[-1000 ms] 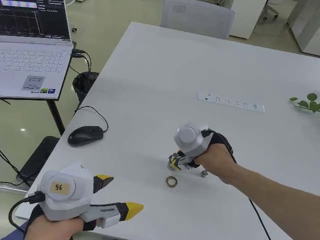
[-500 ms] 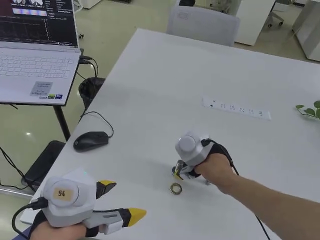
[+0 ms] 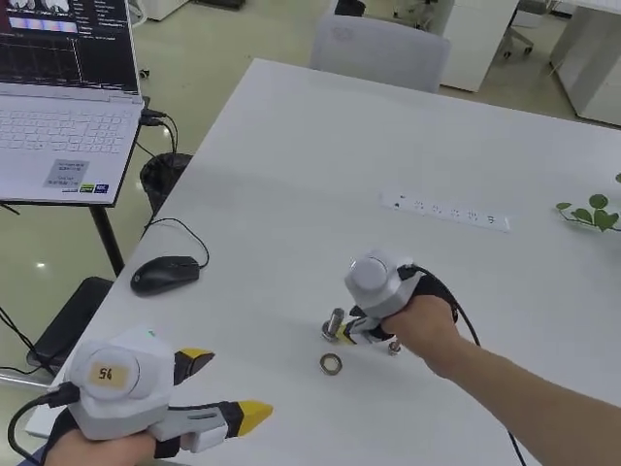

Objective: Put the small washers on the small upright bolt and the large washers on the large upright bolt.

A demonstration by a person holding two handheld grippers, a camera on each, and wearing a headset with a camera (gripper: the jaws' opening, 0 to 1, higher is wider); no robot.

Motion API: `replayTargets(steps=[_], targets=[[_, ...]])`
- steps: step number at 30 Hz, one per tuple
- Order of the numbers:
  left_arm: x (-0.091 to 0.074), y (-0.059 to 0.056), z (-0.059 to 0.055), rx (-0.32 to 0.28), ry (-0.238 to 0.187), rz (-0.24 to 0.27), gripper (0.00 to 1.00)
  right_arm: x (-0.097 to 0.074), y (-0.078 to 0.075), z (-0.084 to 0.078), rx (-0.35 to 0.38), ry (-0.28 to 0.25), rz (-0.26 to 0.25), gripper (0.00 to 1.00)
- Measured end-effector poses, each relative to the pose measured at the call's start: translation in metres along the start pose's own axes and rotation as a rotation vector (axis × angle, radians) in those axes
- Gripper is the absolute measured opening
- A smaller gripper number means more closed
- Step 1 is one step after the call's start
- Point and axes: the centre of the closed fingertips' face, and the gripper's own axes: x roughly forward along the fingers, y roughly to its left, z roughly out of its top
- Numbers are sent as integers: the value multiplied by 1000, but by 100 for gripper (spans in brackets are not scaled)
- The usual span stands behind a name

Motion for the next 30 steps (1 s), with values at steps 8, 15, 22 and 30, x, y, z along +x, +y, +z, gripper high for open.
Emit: replayTargets(steps=[8,15,22,30], targets=[[0,-3,2,10,-4,-7,66,-1,24,-15,28,-1,33,28],[0,-5,1,15,-3,-12,66,3,39,-24,56,-6,58,28],[-1,-6,1,15,-7,-11,66,10,45,-27,94,-2,74,27],[-3,-5,-2,5,-3,-7,65,24,47,-25,95,5,77,27]])
